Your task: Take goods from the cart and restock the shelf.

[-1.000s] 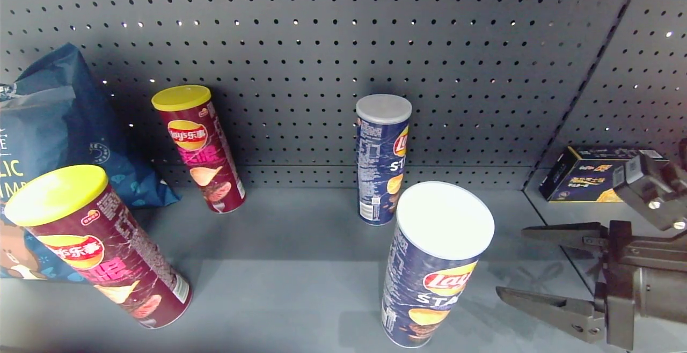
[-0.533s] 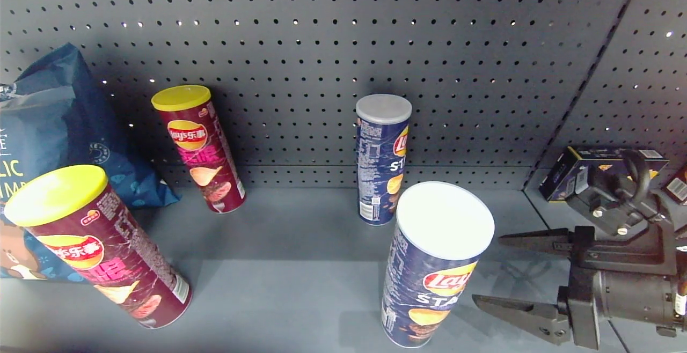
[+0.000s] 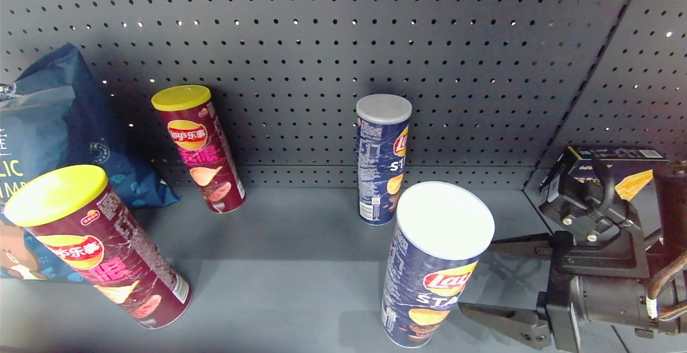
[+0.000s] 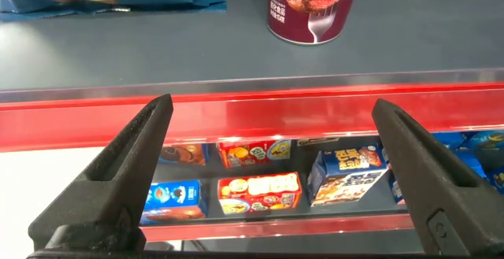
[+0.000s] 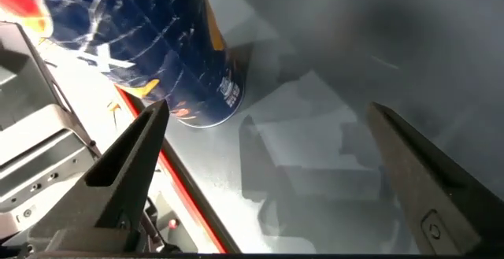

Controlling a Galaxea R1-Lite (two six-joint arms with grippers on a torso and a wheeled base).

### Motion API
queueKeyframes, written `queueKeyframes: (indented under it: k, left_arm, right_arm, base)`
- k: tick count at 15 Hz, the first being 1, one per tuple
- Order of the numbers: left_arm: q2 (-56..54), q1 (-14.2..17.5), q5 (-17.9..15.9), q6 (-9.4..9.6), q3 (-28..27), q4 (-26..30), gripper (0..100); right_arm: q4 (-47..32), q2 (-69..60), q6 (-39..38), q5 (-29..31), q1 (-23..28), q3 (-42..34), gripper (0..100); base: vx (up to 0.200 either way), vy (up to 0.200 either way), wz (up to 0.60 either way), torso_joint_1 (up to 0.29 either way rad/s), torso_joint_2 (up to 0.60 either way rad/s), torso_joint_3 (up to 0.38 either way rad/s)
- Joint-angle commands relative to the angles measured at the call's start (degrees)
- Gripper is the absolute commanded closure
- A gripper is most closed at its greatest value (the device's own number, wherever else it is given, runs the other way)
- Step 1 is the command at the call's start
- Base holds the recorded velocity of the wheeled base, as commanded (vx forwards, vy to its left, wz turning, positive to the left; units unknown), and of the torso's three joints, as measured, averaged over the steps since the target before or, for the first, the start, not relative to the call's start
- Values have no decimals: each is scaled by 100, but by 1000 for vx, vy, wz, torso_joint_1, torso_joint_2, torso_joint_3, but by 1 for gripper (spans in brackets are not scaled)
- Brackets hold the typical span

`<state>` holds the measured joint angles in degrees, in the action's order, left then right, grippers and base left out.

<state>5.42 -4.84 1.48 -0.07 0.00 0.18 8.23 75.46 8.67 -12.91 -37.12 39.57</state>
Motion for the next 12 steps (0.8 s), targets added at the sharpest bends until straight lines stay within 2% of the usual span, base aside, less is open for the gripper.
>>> queueKeyframes:
  k: [1, 12]
  left_arm:
    - [11, 1, 2, -1, 0, -1, 0]
    - [11, 1, 2, -1, 0, -1, 0]
  right_arm:
    - [3, 74, 3, -1, -15, 7, 0]
    - [135, 338, 91, -1, -58, -28, 0]
  base:
    - [0, 0, 0, 0, 0, 0]
    - [0, 0, 0, 0, 0, 0]
